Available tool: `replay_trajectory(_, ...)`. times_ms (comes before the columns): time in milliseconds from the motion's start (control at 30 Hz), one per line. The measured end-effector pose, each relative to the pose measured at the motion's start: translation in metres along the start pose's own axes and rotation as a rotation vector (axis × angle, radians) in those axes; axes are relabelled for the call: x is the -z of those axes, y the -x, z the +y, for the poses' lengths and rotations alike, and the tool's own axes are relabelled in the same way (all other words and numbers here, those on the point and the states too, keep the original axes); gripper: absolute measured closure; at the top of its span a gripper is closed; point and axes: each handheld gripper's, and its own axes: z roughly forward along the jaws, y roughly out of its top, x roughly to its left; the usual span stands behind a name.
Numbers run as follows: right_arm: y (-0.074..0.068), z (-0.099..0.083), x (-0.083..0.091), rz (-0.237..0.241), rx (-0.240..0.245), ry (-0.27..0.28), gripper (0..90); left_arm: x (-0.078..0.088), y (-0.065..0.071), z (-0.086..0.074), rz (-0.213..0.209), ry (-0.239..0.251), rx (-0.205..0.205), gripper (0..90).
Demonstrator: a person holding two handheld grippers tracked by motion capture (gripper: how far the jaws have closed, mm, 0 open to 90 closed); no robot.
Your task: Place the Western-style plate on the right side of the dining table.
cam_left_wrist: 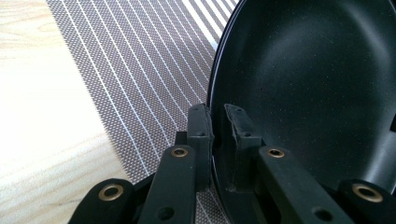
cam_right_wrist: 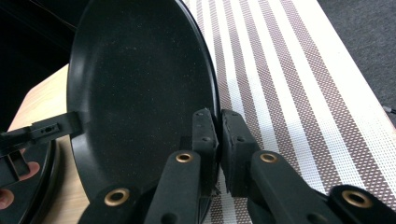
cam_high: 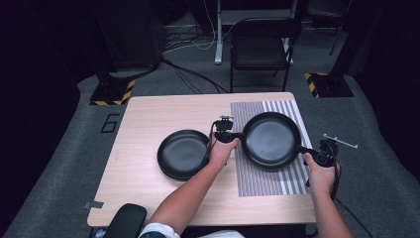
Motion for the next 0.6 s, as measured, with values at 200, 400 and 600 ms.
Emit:
replay_trajectory(200,0.004,0.001,-0.008,-0.008,-0.007,-0.015,84.6,-0.006,-0.003,-0.001,0.004,-0.013,0.012,81.7)
replay_trajectory(400,0.008,0.0,-0.017,-0.025,-0.018,-0.025,84.4,-0.014,-0.006,-0.001,0.022,-0.023,0.019,81.7)
replay_trajectory(600,0.011,0.0,-0.024,-0.034,-0.029,-0.037,84.3,-0.02,-0.008,-0.002,0.036,-0.038,0.022,81.5)
